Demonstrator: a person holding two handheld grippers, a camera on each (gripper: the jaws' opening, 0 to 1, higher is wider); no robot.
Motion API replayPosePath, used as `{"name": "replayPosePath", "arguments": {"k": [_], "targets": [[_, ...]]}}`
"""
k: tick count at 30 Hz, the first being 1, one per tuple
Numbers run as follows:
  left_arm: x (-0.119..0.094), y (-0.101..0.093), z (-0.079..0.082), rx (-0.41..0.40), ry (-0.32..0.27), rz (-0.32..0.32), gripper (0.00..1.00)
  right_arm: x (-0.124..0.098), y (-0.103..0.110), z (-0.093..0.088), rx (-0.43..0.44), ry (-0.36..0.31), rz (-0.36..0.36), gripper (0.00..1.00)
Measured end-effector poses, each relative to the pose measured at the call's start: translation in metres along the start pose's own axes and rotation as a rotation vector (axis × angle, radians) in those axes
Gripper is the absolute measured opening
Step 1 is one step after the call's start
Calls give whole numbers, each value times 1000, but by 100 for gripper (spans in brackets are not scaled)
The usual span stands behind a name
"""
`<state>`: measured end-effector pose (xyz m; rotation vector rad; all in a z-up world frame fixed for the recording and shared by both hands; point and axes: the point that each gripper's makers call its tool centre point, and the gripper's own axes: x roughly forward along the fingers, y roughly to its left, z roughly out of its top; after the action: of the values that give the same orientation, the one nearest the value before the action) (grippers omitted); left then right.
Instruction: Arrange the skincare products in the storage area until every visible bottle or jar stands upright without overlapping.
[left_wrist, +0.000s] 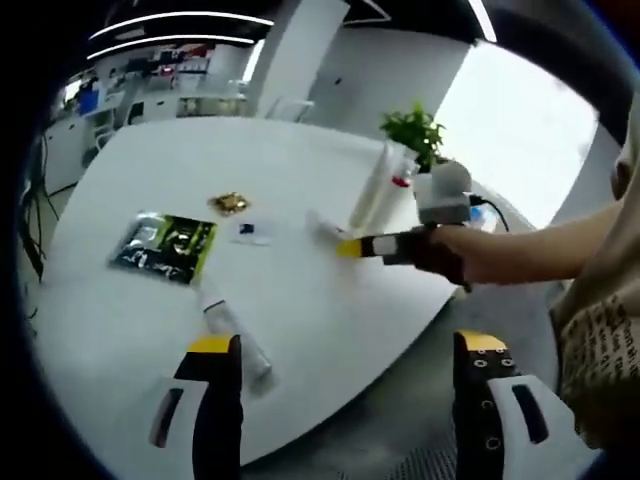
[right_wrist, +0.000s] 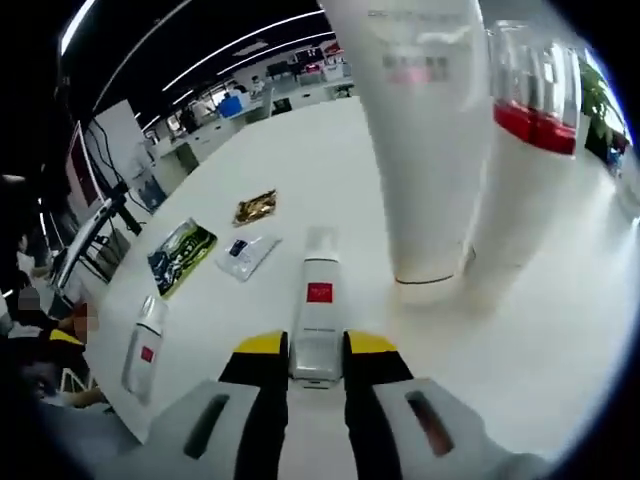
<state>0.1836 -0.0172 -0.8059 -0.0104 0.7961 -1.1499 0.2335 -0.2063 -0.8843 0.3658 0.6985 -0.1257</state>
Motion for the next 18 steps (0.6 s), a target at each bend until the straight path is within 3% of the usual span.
{"name": "replayPosePath", "arguments": {"k": [8,14,18], "targets": [[0,-4,4,-45,-15,-21,85,-24,16,10,164,-61,77,19],[-2,-12,18,-91,-54,-43,85,-44,27,23,166,-112,124,19],[-3,-19,31,-82,-77,-55,85,-59,37,31,97,-149,150,19]]}}
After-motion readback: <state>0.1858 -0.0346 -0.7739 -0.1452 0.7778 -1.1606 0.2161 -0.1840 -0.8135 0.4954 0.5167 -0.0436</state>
